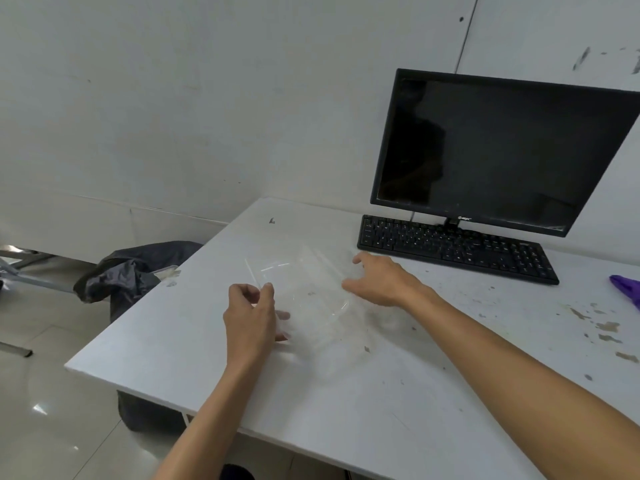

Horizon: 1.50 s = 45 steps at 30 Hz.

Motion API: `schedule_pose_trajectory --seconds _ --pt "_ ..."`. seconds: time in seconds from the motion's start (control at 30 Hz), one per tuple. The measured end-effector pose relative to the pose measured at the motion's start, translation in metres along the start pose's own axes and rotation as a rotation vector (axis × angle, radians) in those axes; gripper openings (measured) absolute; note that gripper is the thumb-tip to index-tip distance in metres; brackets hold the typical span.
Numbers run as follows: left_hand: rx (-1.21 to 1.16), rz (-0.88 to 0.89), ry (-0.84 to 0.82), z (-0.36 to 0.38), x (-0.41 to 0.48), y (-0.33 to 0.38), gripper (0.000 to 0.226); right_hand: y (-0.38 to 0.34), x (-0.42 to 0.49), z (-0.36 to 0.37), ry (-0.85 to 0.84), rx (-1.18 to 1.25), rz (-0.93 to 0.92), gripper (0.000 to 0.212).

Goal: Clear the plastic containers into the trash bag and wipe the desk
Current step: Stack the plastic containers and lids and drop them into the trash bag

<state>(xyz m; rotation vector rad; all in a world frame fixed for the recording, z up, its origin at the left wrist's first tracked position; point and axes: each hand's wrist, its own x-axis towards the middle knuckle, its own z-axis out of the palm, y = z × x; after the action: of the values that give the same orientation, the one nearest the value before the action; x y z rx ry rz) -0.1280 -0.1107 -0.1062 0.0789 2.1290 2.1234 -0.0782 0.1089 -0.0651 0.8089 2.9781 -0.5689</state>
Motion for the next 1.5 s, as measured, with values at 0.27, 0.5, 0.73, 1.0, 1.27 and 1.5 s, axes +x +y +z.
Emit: schedule_pose_trajectory --seconds 0.27,0.5,0.73,1.0,1.27,1.5 --pt "-0.053 -0.115 -0.076 -0.002 0.008 -0.003 0.046 0.004 -0.012 -0.018 0.405 0.112 -0.11 0.04" --pt "-0.04 -0.174 -0.14 -0.005 0.013 -0.001 0.057 -0.031 -0.052 0.017 0.423 0.09 -0.337 0.047" --pt "-0.088 -0.185 -0.214 -0.011 0.005 0.006 0.067 -0.067 -0.086 0.059 0.391 0.112 -0.464 0.038" --pt "-0.087 -0.126 -0.332 -0.018 0.006 0.003 0.063 -0.074 -0.081 0.08 0.404 0.285 -0.517 0.042" --pt "-0.162 -0.183 -0.341 -0.019 0.009 0.005 0.03 -0.059 -0.077 0.083 0.512 0.474 -0.56 0.047" --pt "-0.258 -0.207 -0.365 -0.021 0.006 0.006 0.036 -0.035 -0.069 0.07 0.097 1.292 -0.125 0.061"
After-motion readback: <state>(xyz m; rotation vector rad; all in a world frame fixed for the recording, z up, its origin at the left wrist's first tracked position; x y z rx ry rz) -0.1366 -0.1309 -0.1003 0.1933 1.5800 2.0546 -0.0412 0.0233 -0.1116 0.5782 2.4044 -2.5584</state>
